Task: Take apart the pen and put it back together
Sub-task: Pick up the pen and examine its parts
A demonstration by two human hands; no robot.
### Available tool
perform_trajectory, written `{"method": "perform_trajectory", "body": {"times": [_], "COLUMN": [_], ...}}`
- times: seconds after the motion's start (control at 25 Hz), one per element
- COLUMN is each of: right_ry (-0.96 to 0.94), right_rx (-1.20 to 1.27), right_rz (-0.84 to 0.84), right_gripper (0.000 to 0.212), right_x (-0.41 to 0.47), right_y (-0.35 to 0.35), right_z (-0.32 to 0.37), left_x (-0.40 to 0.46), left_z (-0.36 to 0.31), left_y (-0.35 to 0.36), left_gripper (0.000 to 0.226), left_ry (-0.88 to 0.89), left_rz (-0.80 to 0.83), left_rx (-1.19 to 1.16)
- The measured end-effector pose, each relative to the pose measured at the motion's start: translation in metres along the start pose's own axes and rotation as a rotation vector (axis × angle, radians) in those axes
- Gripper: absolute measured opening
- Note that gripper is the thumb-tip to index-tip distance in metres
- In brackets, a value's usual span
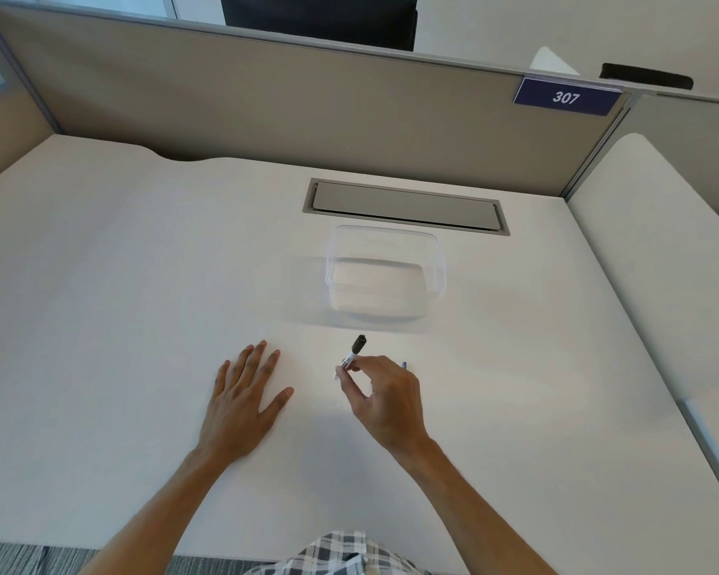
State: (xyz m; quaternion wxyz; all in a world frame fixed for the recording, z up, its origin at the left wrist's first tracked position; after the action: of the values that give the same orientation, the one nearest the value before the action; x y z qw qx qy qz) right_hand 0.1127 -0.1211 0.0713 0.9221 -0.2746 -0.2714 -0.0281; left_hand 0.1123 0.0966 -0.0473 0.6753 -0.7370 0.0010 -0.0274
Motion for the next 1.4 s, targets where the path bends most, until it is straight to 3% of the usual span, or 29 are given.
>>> {"method": "perform_trajectory", "body": {"times": [0.08, 0.28, 0.44, 0.6, 0.8, 1.4], "right_ry": [-0.030, -0.003, 0.070, 0.082, 0.022, 0.189], "right_rx": [0.020, -0.039, -0.037, -0.015, 0.032, 0.068], "right_rz": [-0.045, 0.164, 0.207, 0.175, 0.018, 0.155], "right_gripper": [0.002, 0.003, 0.008, 0.009, 0.008, 0.011], "right_x": [-0.002, -0.028, -0.022, -0.014, 0.006, 0.022], "right_y": [-0.004, 0.026, 0.030, 0.021, -0.005, 0.010], "right_z": [0.002, -0.007, -0.014, -0.007, 0.009, -0.007], "left_x": [0.000, 0.000, 0.000, -0.001, 0.000, 0.000], "left_z": [0.000, -0.001, -0.002, -0.001, -0.001, -0.002], "left_y": [0.000, 0.000, -0.001, -0.001, 0.000, -0.003], "left_gripper": [0.072, 0.074, 0.073, 0.073, 0.072, 0.072], "left_ry": [-0.001, 0.003, 0.002, -0.001, -0.001, 0.000], "left_rz": [0.001, 0.005, 0.001, 0.005, 0.010, -0.003], "left_rx": [-0.001, -0.002, -0.008, 0.002, -0.001, 0.012]}}
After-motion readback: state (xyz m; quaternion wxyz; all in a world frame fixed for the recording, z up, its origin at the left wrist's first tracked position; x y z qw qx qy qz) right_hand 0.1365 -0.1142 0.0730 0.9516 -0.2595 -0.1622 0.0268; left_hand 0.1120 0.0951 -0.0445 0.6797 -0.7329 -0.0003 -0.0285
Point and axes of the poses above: each hand's wrist, its own x-axis towards the middle knuckle, its own y-axis out of the palm, z = x × y, the point moved 10 cm from there along x, towards the middle knuckle, and after that the axes turned 13 degrees about x, right-handed, at the moved point
